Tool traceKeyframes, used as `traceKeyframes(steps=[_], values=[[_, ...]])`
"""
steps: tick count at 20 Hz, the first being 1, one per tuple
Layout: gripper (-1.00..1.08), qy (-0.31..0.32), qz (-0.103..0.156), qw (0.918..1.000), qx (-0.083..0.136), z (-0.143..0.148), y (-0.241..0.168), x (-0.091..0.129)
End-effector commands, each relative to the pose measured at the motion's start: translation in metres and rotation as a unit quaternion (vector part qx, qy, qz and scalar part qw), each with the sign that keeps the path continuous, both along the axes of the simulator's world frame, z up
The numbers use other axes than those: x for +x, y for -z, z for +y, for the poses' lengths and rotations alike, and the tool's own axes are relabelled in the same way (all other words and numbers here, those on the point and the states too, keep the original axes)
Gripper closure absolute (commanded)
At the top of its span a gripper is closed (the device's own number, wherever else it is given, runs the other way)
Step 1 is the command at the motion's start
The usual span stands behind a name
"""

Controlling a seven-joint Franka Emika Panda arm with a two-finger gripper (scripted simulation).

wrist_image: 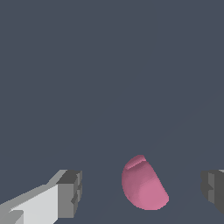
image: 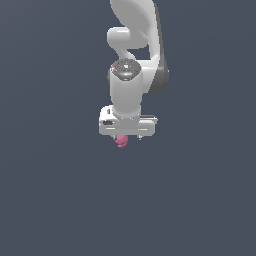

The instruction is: Pick up the object and move it to a goal position.

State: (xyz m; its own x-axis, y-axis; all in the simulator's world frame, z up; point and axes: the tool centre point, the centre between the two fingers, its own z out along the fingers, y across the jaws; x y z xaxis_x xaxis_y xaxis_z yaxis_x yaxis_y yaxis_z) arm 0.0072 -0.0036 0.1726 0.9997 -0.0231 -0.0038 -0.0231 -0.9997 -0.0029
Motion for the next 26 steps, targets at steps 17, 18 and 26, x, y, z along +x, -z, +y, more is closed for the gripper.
traceKeyframes(steps=[17,18,26], values=[[-0.92,0.029,-0.003,0.9995,-0.008,-0.042,-0.005,-0.003],[-0.92,0.026,-0.003,0.9996,-0.008,-0.042,-0.004,-0.003],[-0.92,-0.023,-0.003,0.9997,-0.007,-0.041,0.011,-0.016]])
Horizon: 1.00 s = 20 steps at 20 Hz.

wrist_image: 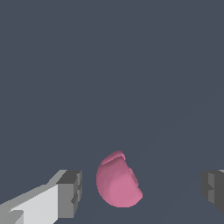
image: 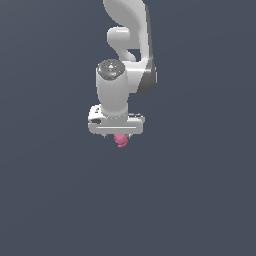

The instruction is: Pick up the object and move it to a goal position.

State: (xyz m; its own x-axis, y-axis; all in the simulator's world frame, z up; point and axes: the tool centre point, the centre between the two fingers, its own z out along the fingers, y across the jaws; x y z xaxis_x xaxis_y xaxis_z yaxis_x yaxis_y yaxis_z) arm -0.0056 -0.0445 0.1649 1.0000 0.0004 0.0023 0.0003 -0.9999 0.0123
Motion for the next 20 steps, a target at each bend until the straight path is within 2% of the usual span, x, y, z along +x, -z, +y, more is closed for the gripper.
traceKeyframes(steps=[1,7,14,20], values=[[-0.92,-0.021,0.001,0.9998,0.0,0.001,0.007,-0.005],[-0.92,-0.091,0.002,0.9959,0.002,0.003,0.027,-0.024],[-0.92,-0.176,0.003,0.9844,0.004,0.008,0.05,-0.05],[-0.92,-0.222,0.003,0.975,0.005,0.011,0.062,-0.064]])
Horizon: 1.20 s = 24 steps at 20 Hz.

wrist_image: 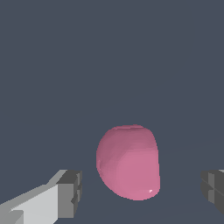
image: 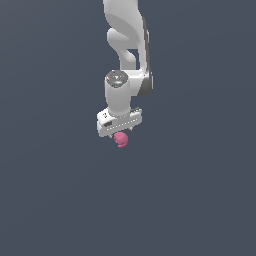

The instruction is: Pick up the object and move it to a goal position.

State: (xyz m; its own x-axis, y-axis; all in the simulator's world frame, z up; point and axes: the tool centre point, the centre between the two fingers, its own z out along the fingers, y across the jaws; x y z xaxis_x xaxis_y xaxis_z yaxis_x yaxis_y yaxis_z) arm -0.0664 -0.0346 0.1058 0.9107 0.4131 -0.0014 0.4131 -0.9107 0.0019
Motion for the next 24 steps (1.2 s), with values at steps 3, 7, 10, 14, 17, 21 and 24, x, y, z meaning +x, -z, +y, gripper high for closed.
traceKeyframes(steps=[3,7,10,14,17,21,24], values=[[-0.92,-0.025,0.0,0.9997,0.001,0.002,0.006,-0.008],[-0.92,-0.034,0.0,0.9994,0.001,0.002,0.008,-0.01],[-0.92,-0.032,0.0,0.9995,0.001,0.002,0.008,-0.01],[-0.92,-0.032,0.0,0.9995,0.001,0.002,0.016,-0.01],[-0.92,-0.033,0.0,0.9995,0.001,0.002,0.029,-0.011],[-0.92,-0.034,0.0,0.9994,0.001,0.002,0.048,-0.012],[-0.92,-0.034,0.0,0.9994,0.001,0.002,0.056,-0.011]])
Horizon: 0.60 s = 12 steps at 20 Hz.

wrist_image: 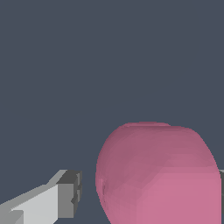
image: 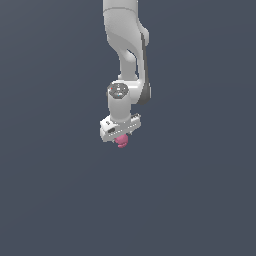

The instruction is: Pick up the object and move it to a goal position.

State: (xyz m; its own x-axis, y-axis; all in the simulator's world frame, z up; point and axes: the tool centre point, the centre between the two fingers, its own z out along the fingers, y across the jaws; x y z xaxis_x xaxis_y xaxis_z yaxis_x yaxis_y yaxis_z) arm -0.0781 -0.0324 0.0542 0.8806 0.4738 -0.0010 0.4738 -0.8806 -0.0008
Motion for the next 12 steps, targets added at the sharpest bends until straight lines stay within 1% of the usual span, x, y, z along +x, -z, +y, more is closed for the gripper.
traceKeyframes(steps=[1,3,4,12], values=[[-0.92,0.0,-0.001,1.0,0.0,0.0,0.0053,0.0006],[-0.92,0.0,-0.001,1.0,0.0,-0.0001,0.0064,0.0008],[1.08,0.0,-0.001,1.0,0.0,-0.0001,0.0064,0.0008],[1.08,0.0,-0.001,1.0,0.0,-0.0001,0.0064,0.0008]])
